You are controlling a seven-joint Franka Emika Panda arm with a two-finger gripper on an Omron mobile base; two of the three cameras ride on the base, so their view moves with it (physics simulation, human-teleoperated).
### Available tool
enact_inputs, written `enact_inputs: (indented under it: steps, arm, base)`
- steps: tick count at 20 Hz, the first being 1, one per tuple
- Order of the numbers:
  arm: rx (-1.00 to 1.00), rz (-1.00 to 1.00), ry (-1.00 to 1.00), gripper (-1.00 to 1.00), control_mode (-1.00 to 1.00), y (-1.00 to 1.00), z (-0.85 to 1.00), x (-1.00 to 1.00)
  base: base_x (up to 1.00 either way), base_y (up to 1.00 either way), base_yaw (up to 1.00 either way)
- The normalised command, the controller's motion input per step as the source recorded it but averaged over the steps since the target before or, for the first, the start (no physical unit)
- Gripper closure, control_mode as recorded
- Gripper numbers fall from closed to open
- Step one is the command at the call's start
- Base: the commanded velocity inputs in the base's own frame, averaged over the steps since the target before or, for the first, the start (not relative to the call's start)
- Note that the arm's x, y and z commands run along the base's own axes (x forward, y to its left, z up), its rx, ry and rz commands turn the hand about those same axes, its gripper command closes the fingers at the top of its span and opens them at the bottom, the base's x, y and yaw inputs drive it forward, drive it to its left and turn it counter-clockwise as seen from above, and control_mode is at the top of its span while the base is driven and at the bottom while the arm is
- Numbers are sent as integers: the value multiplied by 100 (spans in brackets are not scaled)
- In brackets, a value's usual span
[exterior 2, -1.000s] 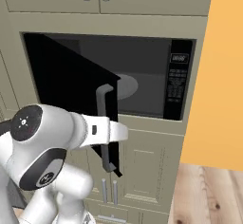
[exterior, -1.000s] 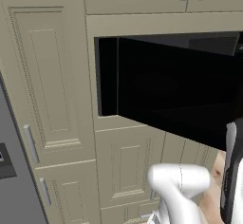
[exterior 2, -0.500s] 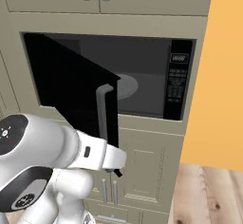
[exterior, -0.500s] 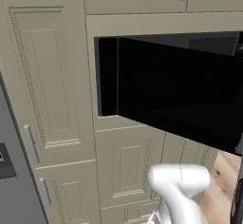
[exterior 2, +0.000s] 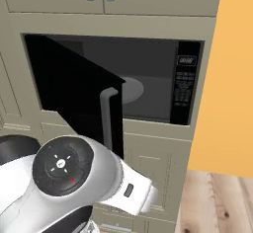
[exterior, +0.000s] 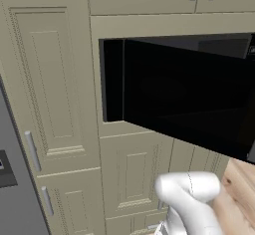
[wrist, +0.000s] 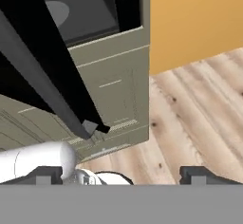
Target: Place the sponge inside the microwave to prepare for sanitizing.
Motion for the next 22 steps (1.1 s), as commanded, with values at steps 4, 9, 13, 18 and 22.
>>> enact_inputs:
  steps: [4,9,13,18,22]
  arm:
    - [38,-11,19,-100,-100,-33,16,5]
    - [36,-10,16,-100,-100,-29,14,4]
    - [36,-8,3,-100,-100,-8,-3,10]
    - [36,-8,0,-100,-100,-2,-6,14]
    - [29,-9,1,-100,-100,2,2,32]
  base:
    - [0,0,0]
    - [0,0,0]
    - [0,0,0]
    - [0,0,0]
    - [0,0,0]
